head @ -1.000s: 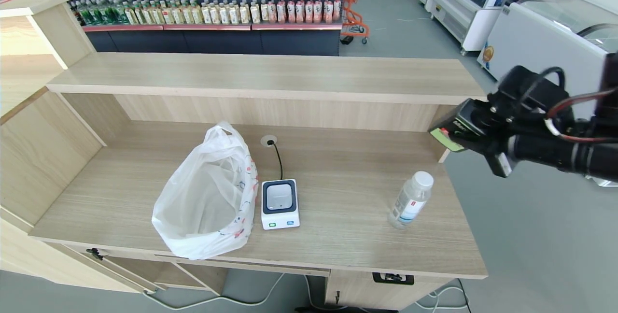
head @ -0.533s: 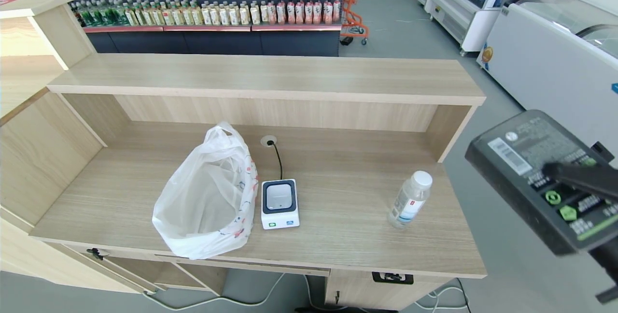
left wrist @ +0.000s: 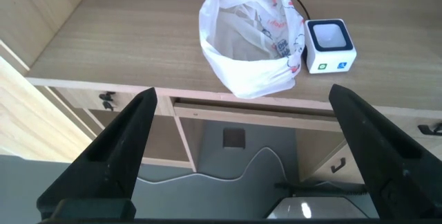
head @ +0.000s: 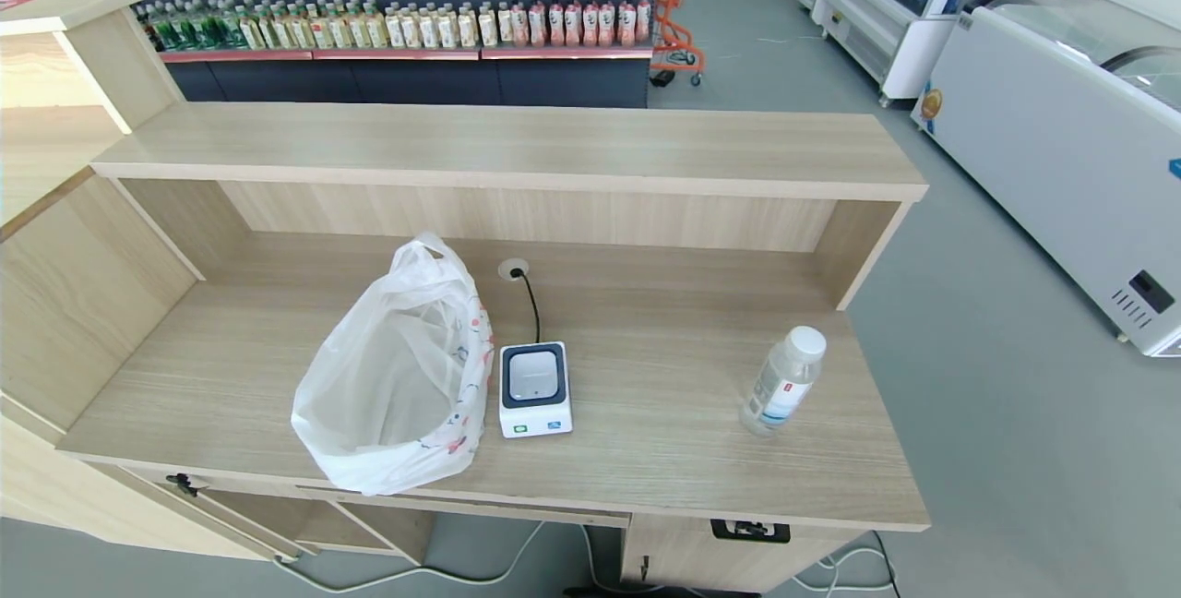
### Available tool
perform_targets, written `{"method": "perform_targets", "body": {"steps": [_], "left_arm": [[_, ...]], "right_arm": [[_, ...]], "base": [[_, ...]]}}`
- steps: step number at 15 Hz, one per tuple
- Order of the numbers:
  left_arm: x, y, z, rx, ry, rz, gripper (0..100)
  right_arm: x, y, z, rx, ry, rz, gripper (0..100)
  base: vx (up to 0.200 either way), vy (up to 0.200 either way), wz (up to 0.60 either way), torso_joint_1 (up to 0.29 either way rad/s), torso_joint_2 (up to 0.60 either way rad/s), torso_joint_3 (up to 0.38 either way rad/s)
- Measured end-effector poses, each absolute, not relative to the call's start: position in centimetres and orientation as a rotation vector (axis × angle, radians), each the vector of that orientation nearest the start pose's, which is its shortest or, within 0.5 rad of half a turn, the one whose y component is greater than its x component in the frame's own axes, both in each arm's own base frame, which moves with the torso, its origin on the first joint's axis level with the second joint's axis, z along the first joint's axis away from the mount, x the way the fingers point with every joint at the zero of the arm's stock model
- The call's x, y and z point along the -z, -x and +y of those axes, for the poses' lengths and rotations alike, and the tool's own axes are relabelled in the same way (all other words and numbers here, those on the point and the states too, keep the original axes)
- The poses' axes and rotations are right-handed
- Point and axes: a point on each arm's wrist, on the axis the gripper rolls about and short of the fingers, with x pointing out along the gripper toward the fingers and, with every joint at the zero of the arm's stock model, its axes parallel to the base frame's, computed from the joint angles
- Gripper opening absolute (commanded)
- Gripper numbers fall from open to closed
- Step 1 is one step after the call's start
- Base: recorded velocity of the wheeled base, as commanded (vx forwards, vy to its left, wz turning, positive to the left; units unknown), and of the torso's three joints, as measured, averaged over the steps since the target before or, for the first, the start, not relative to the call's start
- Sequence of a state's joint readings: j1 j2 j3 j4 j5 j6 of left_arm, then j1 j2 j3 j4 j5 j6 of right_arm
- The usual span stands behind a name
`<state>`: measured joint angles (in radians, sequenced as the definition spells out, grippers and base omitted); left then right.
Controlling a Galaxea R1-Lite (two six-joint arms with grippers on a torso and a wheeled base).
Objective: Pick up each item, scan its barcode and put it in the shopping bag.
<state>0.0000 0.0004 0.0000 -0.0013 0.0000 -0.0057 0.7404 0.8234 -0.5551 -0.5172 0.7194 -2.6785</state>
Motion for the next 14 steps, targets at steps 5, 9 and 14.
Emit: {"method": "perform_targets", "body": {"steps": [5,9,14], "left_arm": [[-7.56,2.28,0.00,0.000,0.006,-0.001,100],[-7.56,2.28,0.00,0.000,0.006,-0.001,100],[-7.56,2.28,0.00,0.000,0.006,-0.001,100]], "right_arm": [[-27.18,-5.00,6.56,-0.086,2.039,-1.914,0],[-27.15,-5.22,6.65,-0.110,2.034,-1.898,0],[-27.02,-5.43,6.83,-0.144,2.023,-1.886,0]], "base": [[0.000,0.000,0.00,0.000,0.00,0.000],[0.000,0.000,0.00,0.000,0.00,0.000],[0.000,0.000,0.00,0.000,0.00,0.000]]}}
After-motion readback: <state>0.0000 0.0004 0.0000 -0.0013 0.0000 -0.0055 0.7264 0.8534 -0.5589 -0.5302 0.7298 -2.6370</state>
